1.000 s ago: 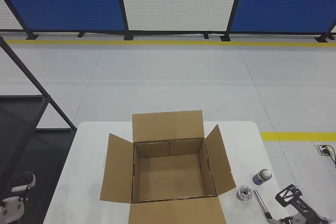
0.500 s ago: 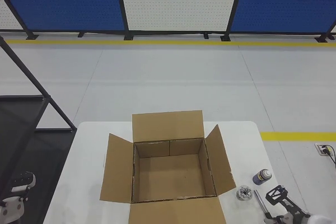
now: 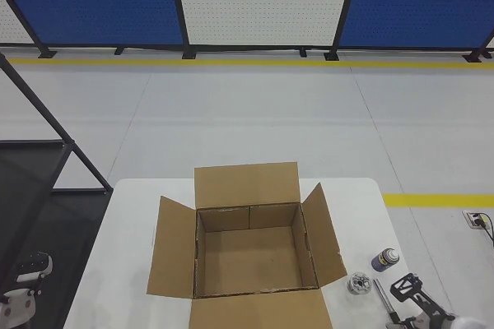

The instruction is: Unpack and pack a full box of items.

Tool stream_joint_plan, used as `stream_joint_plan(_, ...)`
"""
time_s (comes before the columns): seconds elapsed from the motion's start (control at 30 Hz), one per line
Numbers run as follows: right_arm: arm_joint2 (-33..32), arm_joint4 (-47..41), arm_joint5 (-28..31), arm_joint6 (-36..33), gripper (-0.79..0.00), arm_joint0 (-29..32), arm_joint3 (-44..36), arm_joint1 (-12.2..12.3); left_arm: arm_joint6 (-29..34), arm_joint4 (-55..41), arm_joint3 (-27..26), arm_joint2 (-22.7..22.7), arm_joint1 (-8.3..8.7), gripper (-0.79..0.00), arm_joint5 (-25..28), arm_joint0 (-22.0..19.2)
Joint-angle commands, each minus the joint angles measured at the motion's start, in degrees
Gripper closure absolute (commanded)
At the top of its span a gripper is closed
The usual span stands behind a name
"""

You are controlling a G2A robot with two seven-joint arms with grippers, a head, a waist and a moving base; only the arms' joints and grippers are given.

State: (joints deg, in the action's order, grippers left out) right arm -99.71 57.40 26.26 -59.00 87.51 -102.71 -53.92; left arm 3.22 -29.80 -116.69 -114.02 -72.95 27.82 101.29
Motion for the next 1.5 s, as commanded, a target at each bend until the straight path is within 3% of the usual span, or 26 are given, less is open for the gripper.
stream_joint_plan(0.0, 0.2, 0.0, 0.2, 0.0, -0.332, -0.3, 0.6, 0.1, 0.0, 0.0, 0.0, 0.0, 0.0, -0.785, 0.0, 0.0)
stream_joint_plan(0.3, 1.6, 0.0, 0.1, -0.1, -0.194, -1.1, 1.7, 0.3, 0.0, 0.0, 0.0, 0.0, 0.0, -0.785, 0.0, 0.0)
stream_joint_plan(0.63, 3.1, 0.1, -0.2, -0.3, -0.169, -2.0, 2.5, 0.5, 0.0, 0.0, 0.0, 0.0, 0.0, -0.785, 0.0, 0.0)
stream_joint_plan(1.33, 5.7, 0.4, 0.0, -0.9, -0.203, -3.8, 4.1, 1.1, 0.0, 0.0, 0.0, 0.0, 0.0, -0.785, 0.0, 0.0)
stream_joint_plan(1.47, 6.3, 0.7, -0.2, -1.2, -0.16, -4.4, 4.4, 1.2, 0.0, 0.0, 0.0, 0.0, 0.0, -0.785, 0.0, 0.0)
